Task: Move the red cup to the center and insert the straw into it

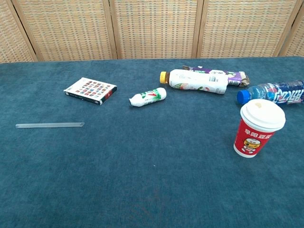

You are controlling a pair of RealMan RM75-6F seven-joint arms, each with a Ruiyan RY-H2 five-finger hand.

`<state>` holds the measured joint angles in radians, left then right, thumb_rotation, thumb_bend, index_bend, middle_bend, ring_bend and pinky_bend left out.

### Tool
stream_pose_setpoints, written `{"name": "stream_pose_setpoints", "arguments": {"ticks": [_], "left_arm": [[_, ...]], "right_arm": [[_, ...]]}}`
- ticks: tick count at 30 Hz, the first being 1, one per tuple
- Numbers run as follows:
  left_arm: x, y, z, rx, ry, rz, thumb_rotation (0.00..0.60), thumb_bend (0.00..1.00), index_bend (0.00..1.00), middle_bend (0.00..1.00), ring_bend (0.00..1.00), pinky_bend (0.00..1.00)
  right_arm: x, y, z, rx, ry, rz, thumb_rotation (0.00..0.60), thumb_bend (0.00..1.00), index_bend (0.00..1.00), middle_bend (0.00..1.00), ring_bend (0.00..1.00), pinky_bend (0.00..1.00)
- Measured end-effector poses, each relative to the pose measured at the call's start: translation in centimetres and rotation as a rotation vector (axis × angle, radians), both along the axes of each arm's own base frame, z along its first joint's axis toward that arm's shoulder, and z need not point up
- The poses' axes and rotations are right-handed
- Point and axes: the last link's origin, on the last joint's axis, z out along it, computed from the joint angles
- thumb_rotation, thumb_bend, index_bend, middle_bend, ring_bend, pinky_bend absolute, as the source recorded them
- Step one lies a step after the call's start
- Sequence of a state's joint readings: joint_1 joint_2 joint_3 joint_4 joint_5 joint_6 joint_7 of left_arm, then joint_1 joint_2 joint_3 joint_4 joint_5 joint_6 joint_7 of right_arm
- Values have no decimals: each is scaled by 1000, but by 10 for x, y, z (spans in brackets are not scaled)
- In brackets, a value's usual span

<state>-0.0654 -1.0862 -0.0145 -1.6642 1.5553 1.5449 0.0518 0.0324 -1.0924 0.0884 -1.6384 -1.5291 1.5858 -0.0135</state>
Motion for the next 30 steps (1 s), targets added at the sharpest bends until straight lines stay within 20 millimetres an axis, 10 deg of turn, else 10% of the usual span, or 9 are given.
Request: {"name": "stream_pose_setpoints", "arguments": {"ticks": [14,30], "left_arm": [[-2,3,4,16,-13,-9,600,126,0,0,0,0],[-7,16,-2,-16,-13,23,600,126,0,0,0,0]], "right_arm": [[10,-8,-9,124,-28,44,600,0,0,0,0,0],[58,-77,-54,566,17,246,600,0,0,0,0,0]]}}
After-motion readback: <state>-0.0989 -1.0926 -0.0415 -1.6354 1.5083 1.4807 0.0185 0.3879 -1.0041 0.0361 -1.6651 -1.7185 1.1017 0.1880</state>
